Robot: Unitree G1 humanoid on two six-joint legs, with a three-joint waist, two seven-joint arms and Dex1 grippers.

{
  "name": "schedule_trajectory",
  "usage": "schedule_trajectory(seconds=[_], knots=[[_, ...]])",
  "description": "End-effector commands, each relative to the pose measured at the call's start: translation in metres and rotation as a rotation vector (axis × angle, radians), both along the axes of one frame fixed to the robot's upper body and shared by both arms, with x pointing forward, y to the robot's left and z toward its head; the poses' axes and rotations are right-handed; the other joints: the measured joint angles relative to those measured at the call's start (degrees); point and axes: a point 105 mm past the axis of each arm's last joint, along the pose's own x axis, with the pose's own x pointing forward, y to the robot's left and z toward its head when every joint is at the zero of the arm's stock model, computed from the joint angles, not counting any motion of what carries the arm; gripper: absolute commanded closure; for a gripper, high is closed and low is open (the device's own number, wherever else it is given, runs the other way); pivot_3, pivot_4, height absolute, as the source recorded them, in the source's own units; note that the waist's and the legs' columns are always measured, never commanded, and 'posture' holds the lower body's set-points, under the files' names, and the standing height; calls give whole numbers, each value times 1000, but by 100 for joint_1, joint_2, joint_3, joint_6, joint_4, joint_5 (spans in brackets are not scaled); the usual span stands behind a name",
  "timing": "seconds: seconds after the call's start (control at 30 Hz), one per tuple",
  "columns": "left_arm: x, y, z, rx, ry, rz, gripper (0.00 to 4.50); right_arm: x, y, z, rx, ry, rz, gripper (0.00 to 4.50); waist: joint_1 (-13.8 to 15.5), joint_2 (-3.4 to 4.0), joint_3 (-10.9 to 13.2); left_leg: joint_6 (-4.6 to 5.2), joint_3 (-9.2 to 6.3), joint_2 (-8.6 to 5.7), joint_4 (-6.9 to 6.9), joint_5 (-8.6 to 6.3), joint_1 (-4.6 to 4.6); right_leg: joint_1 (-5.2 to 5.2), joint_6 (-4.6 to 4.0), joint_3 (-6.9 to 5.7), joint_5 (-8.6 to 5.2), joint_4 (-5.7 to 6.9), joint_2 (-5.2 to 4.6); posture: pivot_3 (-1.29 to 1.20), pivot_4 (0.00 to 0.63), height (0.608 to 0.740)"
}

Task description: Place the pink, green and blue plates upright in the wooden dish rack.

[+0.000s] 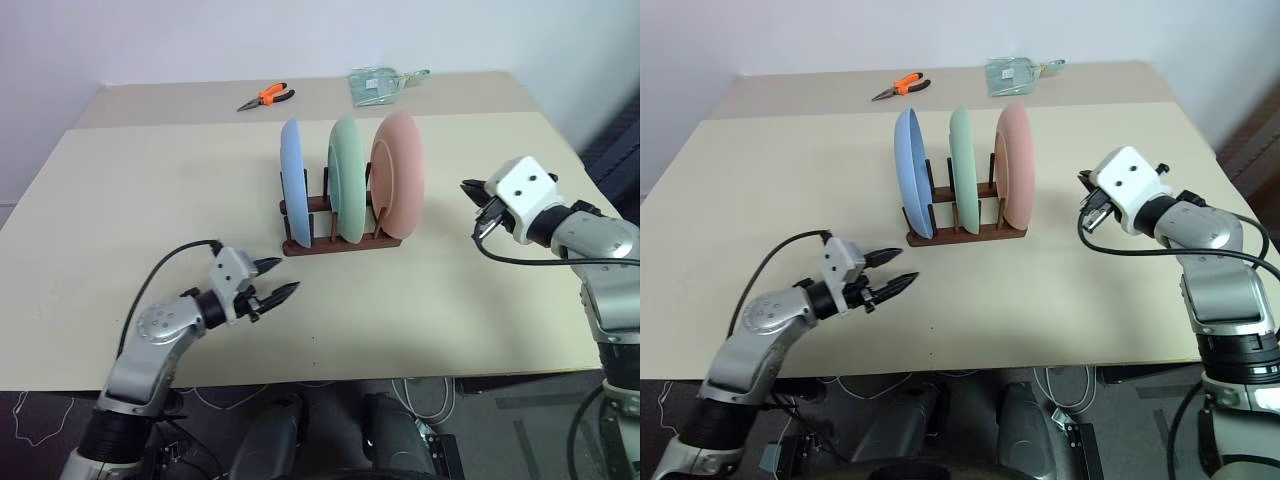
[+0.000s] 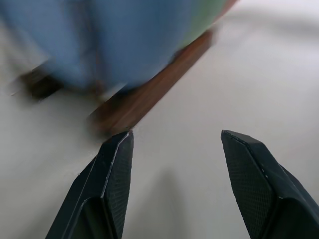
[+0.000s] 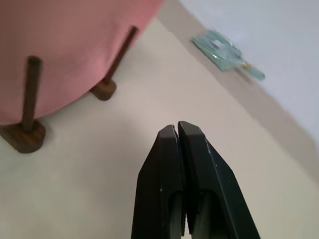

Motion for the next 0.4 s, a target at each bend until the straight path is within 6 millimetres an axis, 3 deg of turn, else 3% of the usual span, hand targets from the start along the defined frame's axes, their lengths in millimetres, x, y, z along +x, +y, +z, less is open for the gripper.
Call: schedule_trajectory(seconds=[0.03, 0.2, 0.4], knots=[[5, 47, 6, 45, -61, 173, 1629, -5, -13, 0, 142, -8, -12, 4456, 12, 1, 0, 0, 0, 0, 1, 0, 0, 0, 0, 0, 0, 0, 0, 0, 150, 738], [-2, 64, 7, 40, -69, 236, 1629, -13, -7, -32, 128, 76, 35, 4456, 29, 1, 0, 1, 0, -6, 3, -1, 0, 5, 0, -1, 0, -4, -1, 0, 150, 738], [-3, 63, 4, 10, -72, 262, 1629, -9, 4, -40, 168, 98, 76, 4456, -1, 1, -1, 0, 0, -2, 5, -1, 1, 3, -1, 1, 0, 1, -1, 0, 150, 738]])
